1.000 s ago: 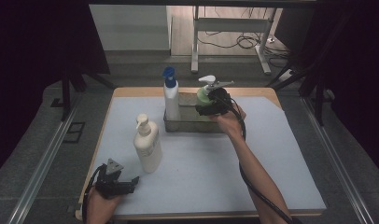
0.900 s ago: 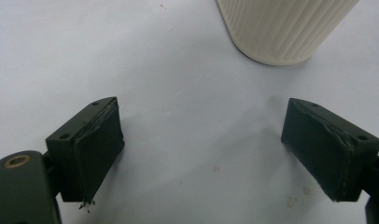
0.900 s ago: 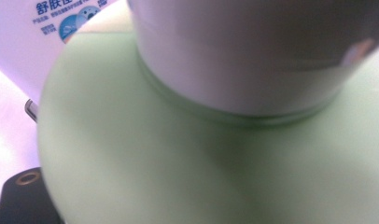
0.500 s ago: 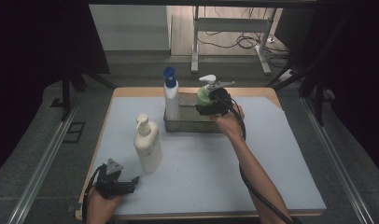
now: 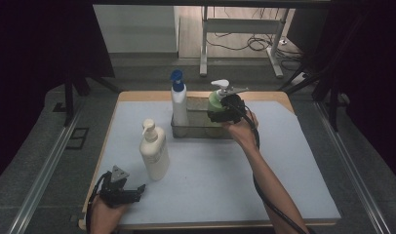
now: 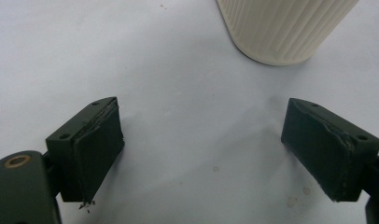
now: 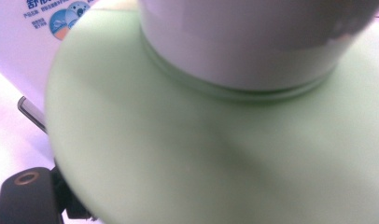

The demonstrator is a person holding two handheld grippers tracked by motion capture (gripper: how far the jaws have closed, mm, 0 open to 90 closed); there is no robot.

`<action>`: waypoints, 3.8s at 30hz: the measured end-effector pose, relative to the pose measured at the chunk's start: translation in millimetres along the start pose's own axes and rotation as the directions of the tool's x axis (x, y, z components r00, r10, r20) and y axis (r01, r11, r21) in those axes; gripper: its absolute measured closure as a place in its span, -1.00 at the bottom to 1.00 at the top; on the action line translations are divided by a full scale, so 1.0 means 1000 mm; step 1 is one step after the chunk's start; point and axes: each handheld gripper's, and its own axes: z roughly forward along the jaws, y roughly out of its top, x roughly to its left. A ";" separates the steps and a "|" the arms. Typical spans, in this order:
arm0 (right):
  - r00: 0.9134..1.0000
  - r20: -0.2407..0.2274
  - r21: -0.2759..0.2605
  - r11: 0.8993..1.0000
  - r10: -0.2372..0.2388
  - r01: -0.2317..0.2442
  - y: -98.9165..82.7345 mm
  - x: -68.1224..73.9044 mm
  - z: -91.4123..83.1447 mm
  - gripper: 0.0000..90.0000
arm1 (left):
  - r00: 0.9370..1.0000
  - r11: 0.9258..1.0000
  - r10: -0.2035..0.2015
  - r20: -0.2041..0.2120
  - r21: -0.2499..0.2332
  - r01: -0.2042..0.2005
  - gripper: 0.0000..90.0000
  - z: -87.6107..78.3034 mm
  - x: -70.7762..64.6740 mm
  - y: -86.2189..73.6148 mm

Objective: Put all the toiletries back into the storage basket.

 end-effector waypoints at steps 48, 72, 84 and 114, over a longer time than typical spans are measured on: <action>0.995 0.050 0.034 0.995 0.090 -0.092 -0.034 -0.048 -0.027 0.87 | 1.000 1.000 0.001 0.000 0.002 -0.001 -0.73 0.000 0.000 0.000; 0.991 0.060 0.048 0.992 0.117 -0.120 -0.025 -0.050 0.014 0.98 | 1.000 1.000 0.001 0.000 0.002 -0.001 -0.73 0.000 0.000 0.000; 0.991 0.035 0.060 0.990 0.127 -0.129 -0.027 -0.047 0.022 0.98 | 1.000 1.000 0.001 0.000 0.002 -0.001 -0.73 0.000 0.000 0.000; 0.995 0.001 0.099 0.990 0.099 -0.098 -0.031 -0.025 0.038 0.98 | 1.000 1.000 0.001 0.000 0.002 -0.001 -0.73 0.000 0.000 0.000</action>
